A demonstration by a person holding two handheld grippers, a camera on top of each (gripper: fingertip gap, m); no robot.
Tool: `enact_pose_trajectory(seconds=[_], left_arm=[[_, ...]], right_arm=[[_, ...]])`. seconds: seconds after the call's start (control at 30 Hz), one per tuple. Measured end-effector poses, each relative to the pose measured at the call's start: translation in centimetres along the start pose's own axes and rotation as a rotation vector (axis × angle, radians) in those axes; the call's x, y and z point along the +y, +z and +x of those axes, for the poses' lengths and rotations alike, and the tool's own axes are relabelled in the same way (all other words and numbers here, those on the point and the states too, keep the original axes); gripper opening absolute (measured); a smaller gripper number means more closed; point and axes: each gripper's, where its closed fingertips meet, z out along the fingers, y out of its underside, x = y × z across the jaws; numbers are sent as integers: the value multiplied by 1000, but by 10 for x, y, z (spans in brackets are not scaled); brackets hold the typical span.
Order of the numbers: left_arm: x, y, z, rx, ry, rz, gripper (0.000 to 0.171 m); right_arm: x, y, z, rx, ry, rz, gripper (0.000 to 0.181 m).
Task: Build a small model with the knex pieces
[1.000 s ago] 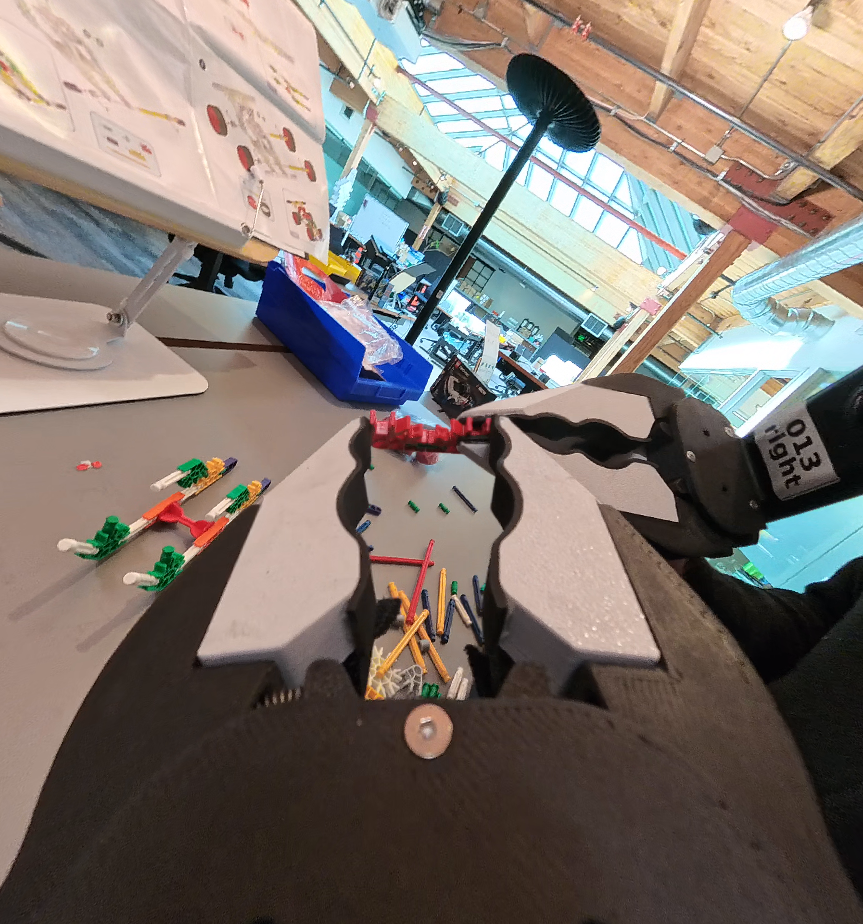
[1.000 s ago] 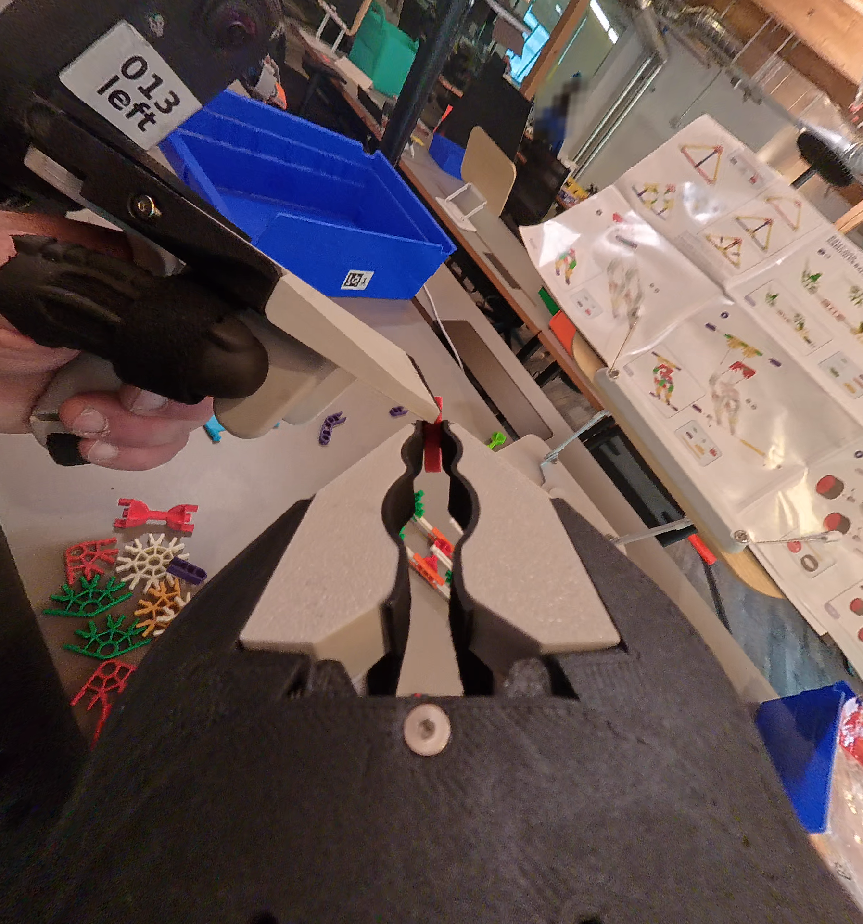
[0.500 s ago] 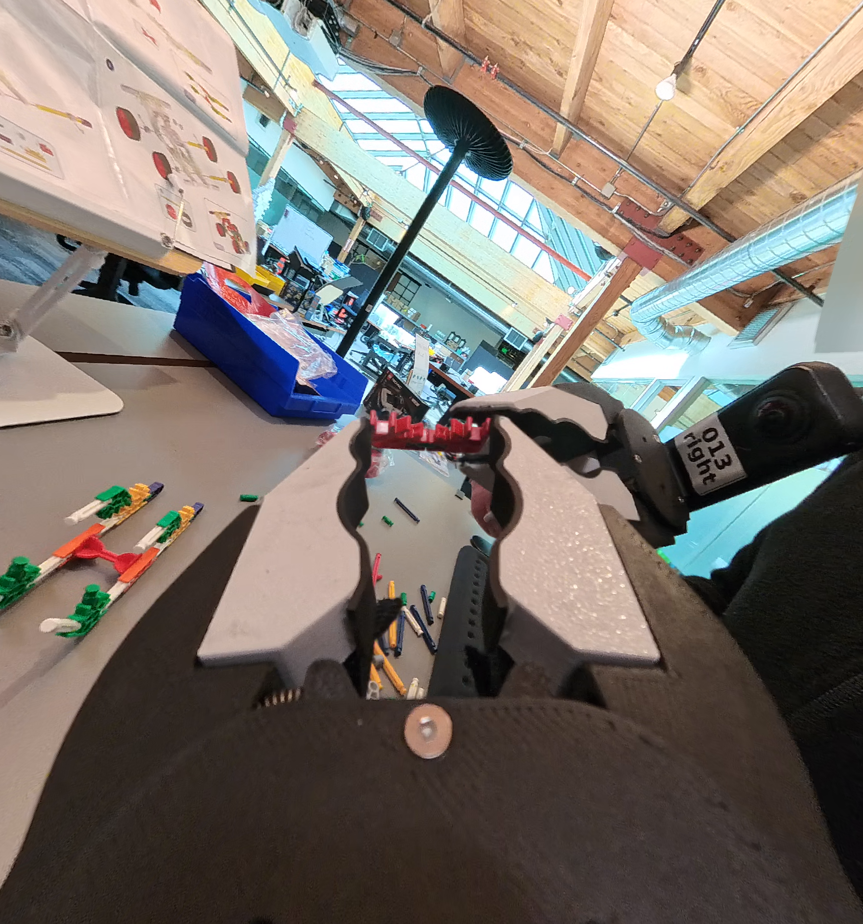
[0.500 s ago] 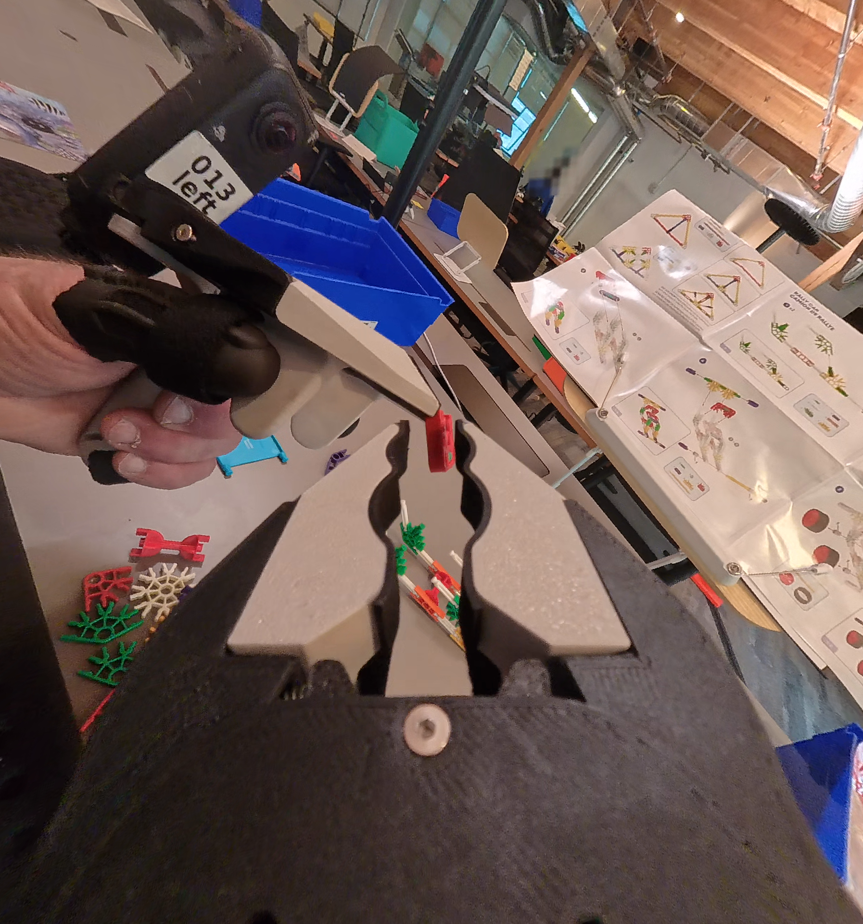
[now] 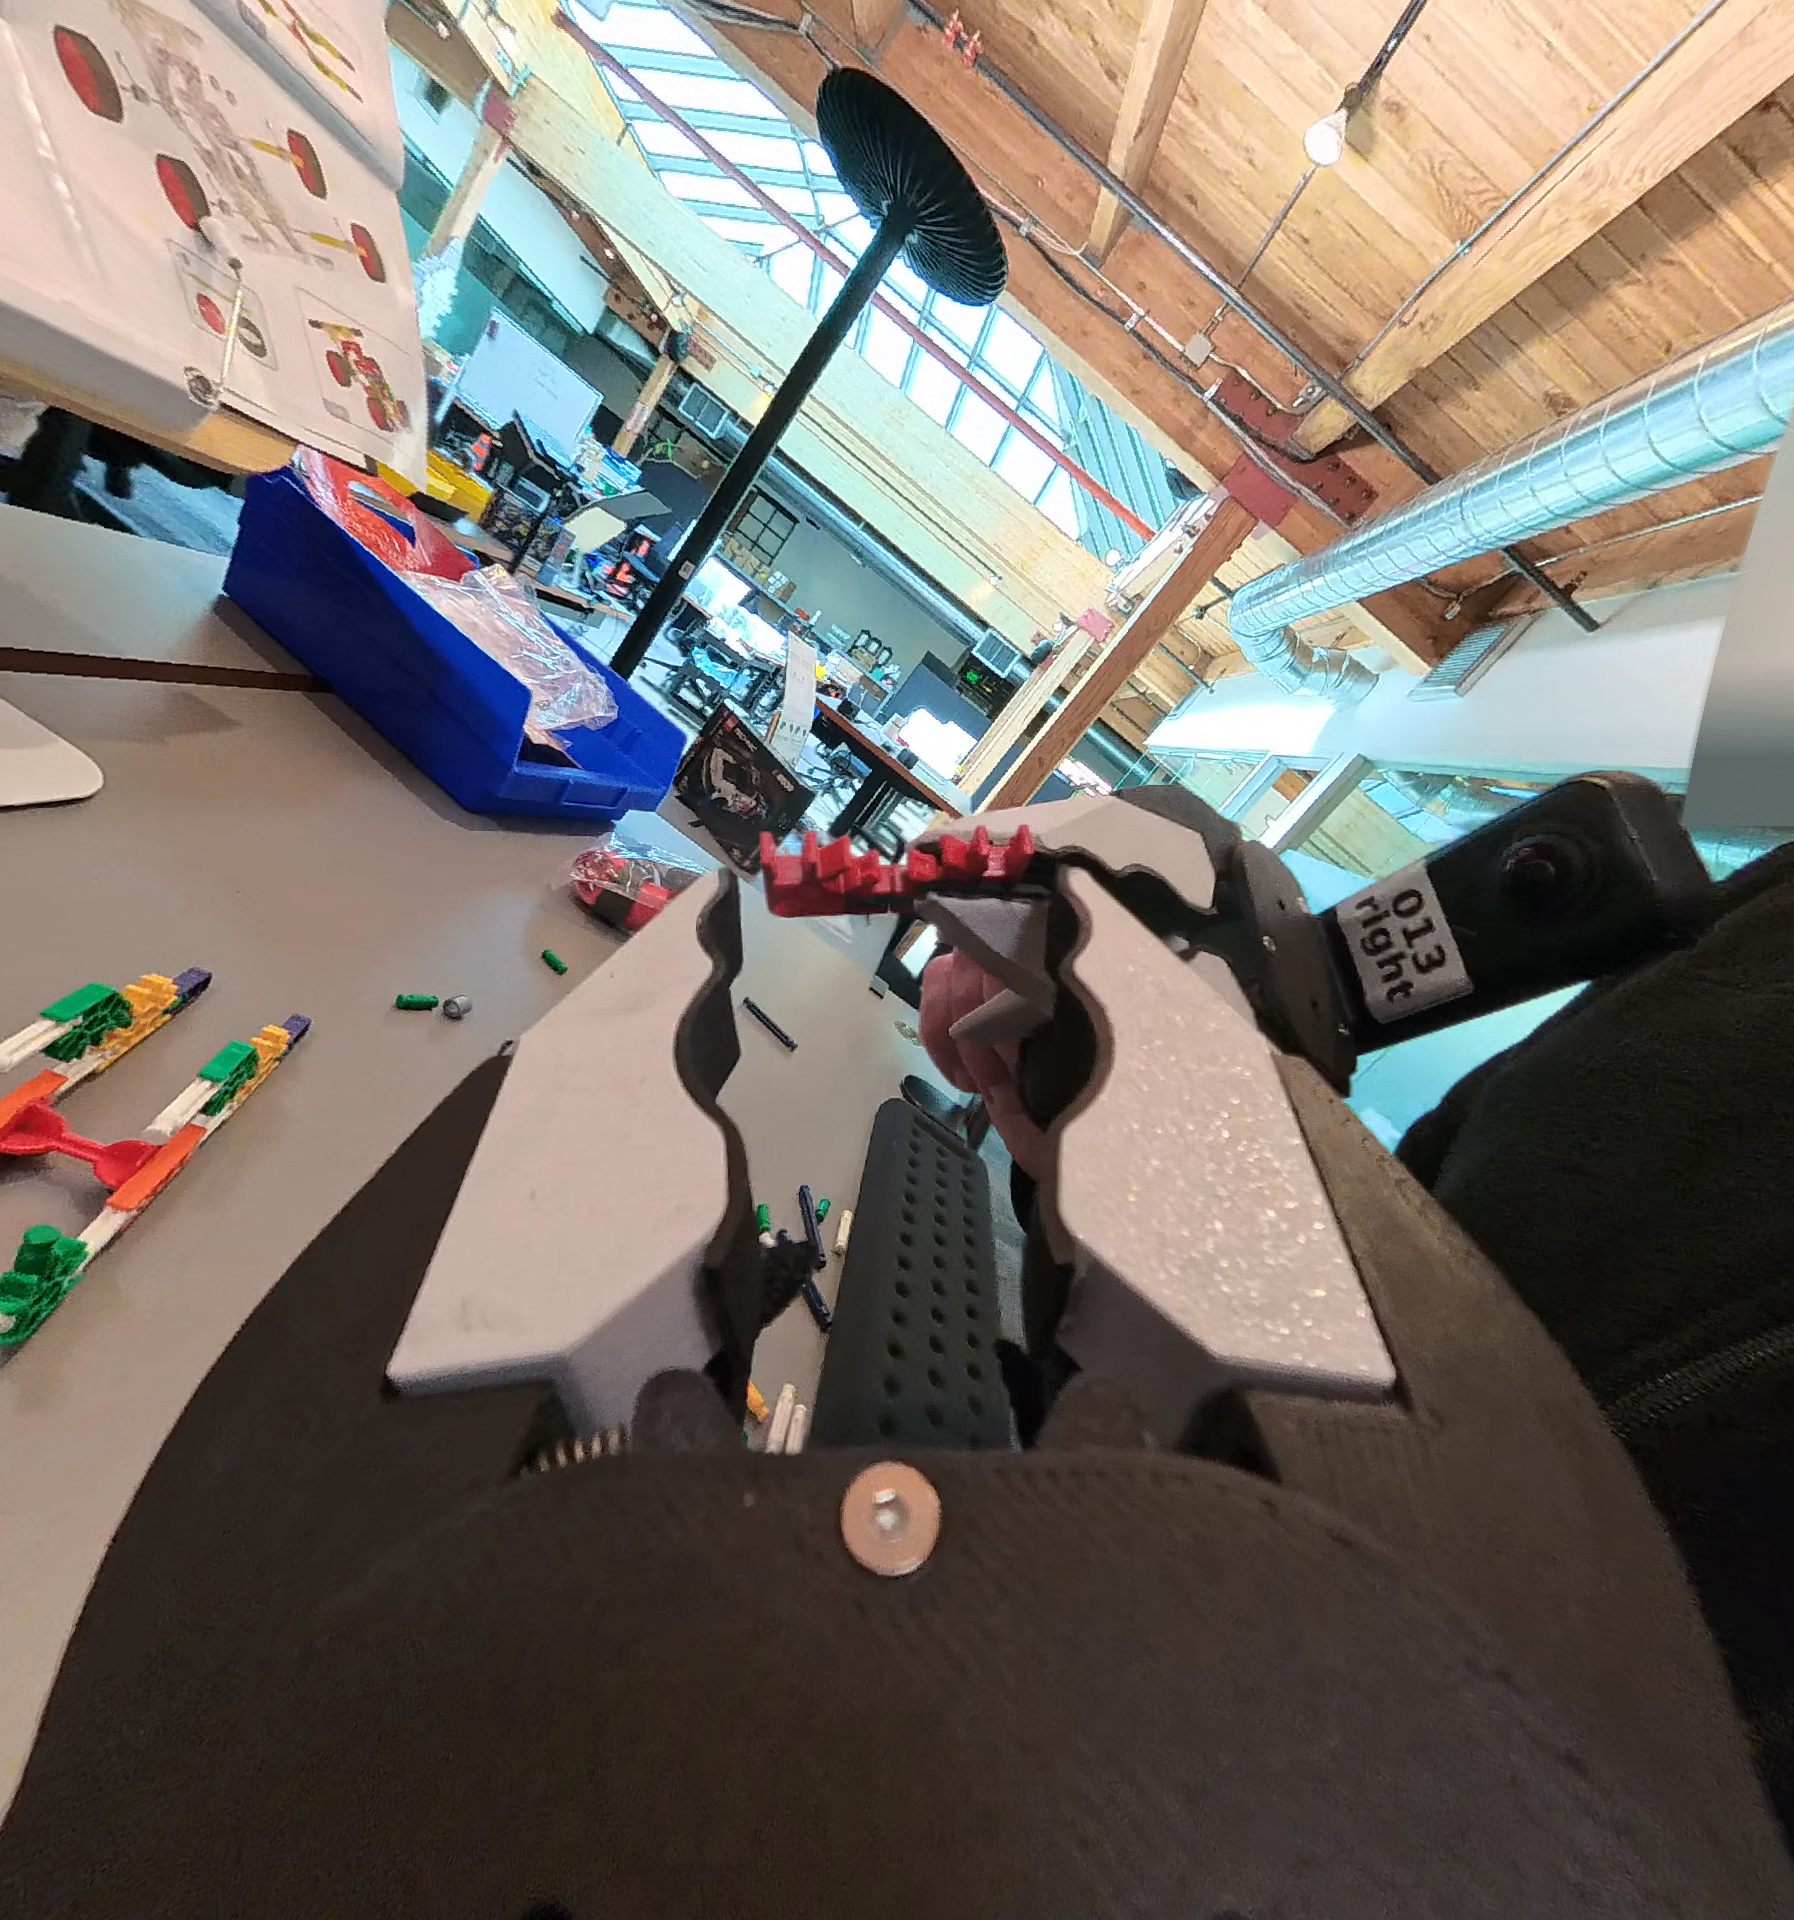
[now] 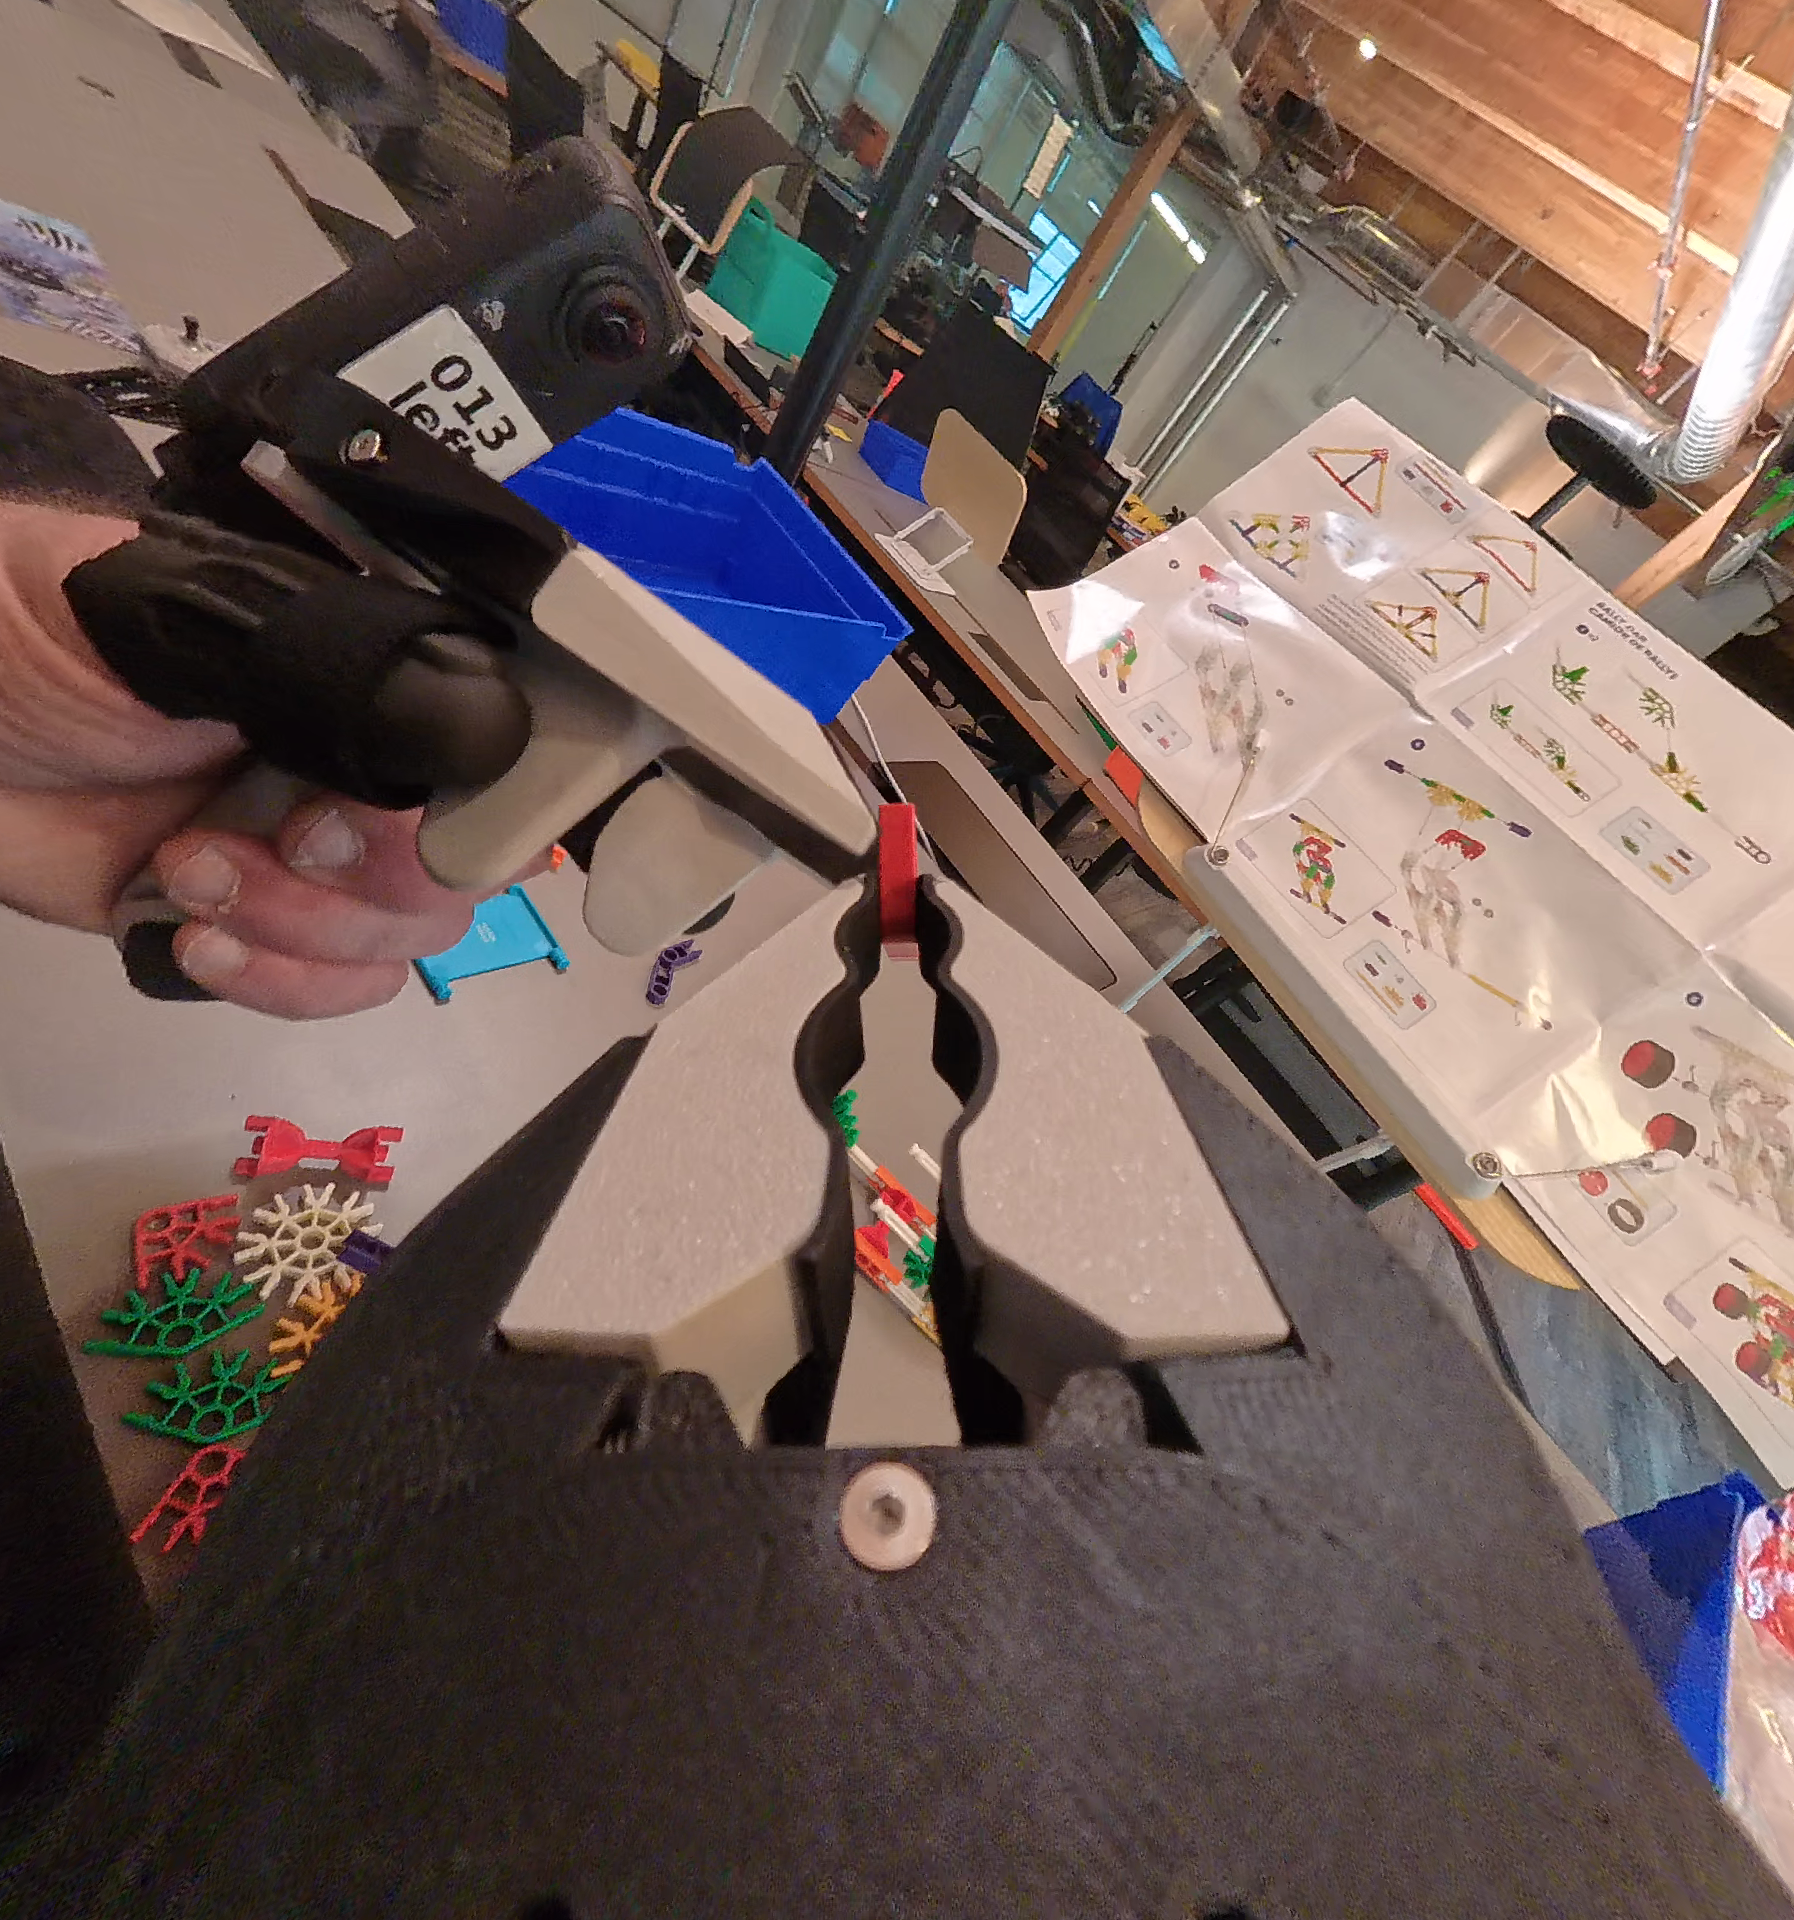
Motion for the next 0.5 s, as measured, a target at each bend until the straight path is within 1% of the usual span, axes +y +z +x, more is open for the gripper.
enact_pose_trajectory(seconds=[0.13,0.33,0.43,0.5], left_arm=[[-3,2,1,-17,6,29,47],[-3,-2,4,2,16,29,47],[-8,-9,1,-11,58,27,47],[-7,-15,-2,-39,127,-12,47]], right_arm=[[-2,1,0,35,5,3,4],[-6,0,-3,19,20,27,5],[-8,-3,-5,-1,23,36,15],[-8,-7,-6,-15,34,46,17]])
